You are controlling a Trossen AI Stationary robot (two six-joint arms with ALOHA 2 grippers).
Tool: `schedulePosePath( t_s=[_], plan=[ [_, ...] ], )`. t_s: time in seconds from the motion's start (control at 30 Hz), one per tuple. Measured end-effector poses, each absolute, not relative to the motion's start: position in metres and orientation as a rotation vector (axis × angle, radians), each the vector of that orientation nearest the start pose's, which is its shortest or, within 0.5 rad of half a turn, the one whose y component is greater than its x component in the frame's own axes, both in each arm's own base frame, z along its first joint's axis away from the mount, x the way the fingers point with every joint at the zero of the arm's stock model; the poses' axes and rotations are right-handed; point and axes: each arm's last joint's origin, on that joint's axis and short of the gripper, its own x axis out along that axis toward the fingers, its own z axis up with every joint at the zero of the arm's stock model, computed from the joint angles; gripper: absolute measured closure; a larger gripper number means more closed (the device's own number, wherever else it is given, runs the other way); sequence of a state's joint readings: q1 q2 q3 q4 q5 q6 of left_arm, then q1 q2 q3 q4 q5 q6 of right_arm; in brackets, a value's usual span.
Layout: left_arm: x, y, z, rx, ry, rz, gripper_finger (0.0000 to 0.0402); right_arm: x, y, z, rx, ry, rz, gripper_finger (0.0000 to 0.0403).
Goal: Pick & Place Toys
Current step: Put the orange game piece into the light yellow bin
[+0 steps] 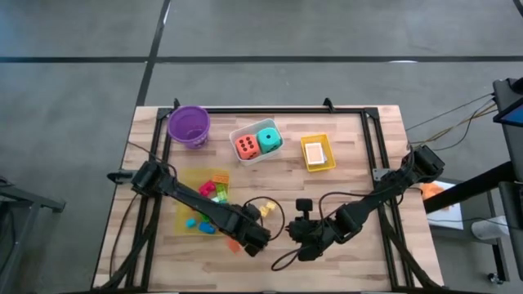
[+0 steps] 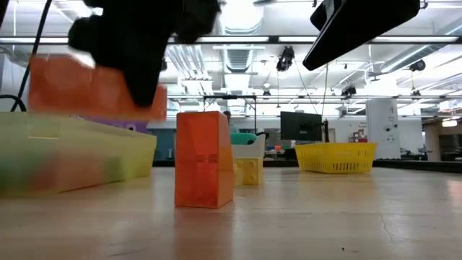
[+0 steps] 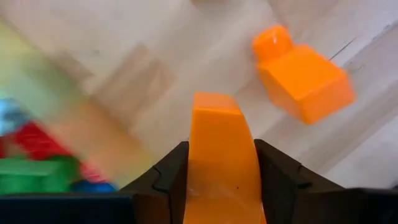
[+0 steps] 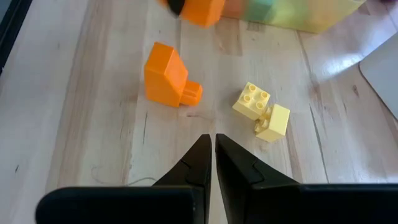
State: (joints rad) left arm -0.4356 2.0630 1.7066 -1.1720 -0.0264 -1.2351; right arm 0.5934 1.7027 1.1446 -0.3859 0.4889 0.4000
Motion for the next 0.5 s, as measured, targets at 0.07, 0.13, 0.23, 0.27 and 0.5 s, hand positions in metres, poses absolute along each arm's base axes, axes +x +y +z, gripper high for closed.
schedulePosePath(
  t_s=[0.07, 0.13, 0.23, 0.27, 0.5],
  plan=[
    [0.360, -0.167, 0.228, -0.593, 1.412, 0.621, 0.0264, 0.297, 0.184, 0.211, -0.108, 0.805, -0.064, 0.0384],
    [0.355, -0.165, 0.249, -0.572, 1.386, 0.633, 0.0264, 0.297, 0.184, 0.211, -0.107, 0.806, -0.063, 0.0384],
    [0.342, -0.160, 0.276, -0.539, 1.353, 0.669, 0.0264, 0.297, 0.184, 0.211, -0.101, 0.812, -0.050, 0.0384],
    [0.337, -0.157, 0.283, -0.534, 1.344, 0.681, 0.0264, 0.297, 0.184, 0.211, -0.100, 0.814, -0.046, 0.0384],
    [0.293, -0.136, 0.301, -0.529, 1.347, 0.776, 0.0264, 0.297, 0.185, 0.211, -0.099, 0.815, -0.043, 0.0384]
  ],
)
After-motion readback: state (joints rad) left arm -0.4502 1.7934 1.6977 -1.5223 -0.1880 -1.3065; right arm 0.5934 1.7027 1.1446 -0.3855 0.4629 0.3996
